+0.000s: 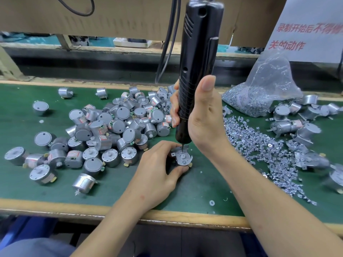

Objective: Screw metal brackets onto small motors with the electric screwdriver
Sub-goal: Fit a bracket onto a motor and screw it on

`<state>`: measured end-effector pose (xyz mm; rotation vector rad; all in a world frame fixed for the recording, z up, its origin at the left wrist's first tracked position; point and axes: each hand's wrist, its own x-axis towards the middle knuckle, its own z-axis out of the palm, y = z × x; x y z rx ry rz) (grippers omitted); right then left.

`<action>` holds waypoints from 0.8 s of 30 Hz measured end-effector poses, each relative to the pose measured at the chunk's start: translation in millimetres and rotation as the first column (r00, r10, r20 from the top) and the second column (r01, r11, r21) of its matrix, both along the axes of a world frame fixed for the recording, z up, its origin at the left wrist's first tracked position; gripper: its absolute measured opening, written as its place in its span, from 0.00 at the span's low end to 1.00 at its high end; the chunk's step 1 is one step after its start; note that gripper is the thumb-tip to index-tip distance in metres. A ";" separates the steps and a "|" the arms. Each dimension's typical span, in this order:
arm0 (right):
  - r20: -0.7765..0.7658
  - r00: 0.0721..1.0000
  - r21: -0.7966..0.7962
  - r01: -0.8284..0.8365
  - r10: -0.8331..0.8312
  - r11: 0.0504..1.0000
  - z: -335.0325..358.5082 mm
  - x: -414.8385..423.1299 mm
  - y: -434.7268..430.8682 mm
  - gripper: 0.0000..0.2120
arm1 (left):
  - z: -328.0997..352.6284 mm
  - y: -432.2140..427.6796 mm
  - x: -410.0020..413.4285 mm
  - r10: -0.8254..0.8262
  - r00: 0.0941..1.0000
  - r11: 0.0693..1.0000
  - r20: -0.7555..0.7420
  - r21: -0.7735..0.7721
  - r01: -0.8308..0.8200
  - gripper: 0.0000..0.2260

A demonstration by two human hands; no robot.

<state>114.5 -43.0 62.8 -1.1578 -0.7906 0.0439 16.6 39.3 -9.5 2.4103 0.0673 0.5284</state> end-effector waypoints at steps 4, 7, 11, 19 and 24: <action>-0.003 1.000 0.017 0.020 -0.020 1.000 0.6 -2.5 -0.3 0.45 | -0.9 -0.4 -0.5 -0.003 1.000 1.000 -0.010 0.012 0.003 0.17; -0.007 0.997 0.023 0.077 -0.077 0.997 -0.3 -3.8 -2.2 0.44 | -0.9 -0.7 -0.7 -0.008 1.000 1.000 -0.010 0.008 0.008 0.18; 0.005 0.996 -0.026 0.086 -0.086 0.996 2.4 -7.5 -3.7 0.45 | 0.5 -1.2 -1.5 -0.022 1.000 1.000 -0.010 -0.001 0.022 0.17; 0.119 0.984 -0.287 0.160 -0.130 0.945 -4.4 -8.6 -44.5 0.23 | 3.4 0.4 -4.2 -0.140 0.990 0.990 -0.007 0.004 0.140 0.15; 0.143 0.942 -0.457 0.336 -0.305 0.824 -24.3 -21.5 -77.2 0.08 | 6.0 -0.9 -5.9 -0.135 0.991 0.990 0.027 -0.029 0.135 0.16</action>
